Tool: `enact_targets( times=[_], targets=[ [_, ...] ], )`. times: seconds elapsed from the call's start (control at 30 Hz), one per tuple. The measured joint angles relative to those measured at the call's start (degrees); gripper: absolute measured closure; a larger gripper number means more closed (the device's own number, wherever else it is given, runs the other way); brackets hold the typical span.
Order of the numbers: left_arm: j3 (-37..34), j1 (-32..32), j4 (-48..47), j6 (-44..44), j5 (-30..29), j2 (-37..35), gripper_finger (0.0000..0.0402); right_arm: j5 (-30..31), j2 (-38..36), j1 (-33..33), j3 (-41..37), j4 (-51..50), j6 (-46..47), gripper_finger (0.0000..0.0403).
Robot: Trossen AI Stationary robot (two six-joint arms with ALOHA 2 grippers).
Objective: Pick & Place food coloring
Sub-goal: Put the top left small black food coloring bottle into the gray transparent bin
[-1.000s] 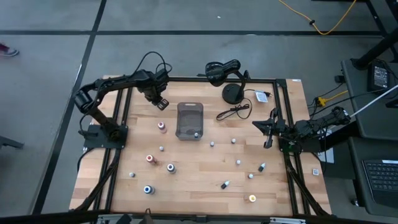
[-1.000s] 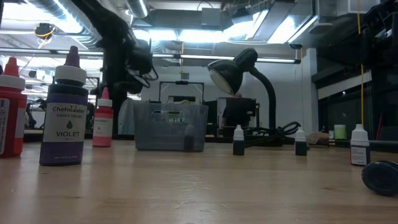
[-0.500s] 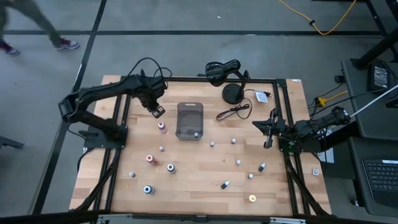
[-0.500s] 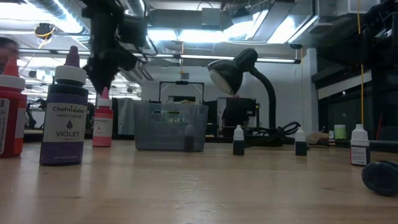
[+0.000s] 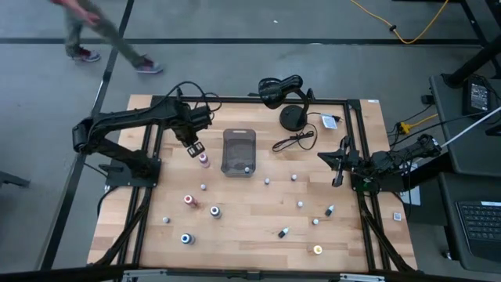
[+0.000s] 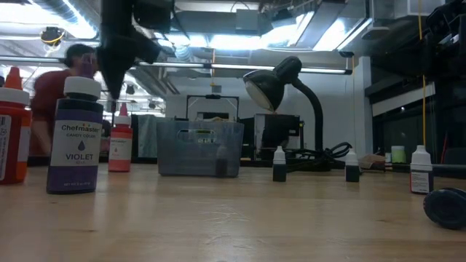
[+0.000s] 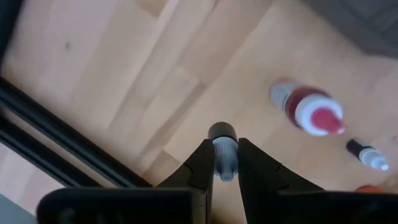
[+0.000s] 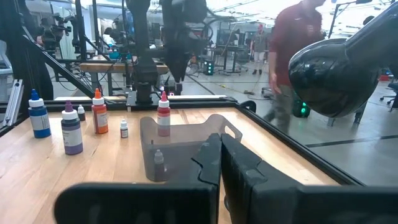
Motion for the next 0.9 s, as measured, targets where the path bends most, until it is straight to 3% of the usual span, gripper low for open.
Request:
enact_targets(
  times=[0.6,0.9],
  targets=[
    [24.4,-4.3,0.5,11.7,-2.6,21.0,0.0358,0.0,0.0,0.0,0.0,0.0,0.0,0.0388],
    [30.8,-7.2,3.5,14.2,1.2,28.2,0.0358,0.0,0.0,0.0,0.0,0.0,0.0,0.0388]
  ],
)
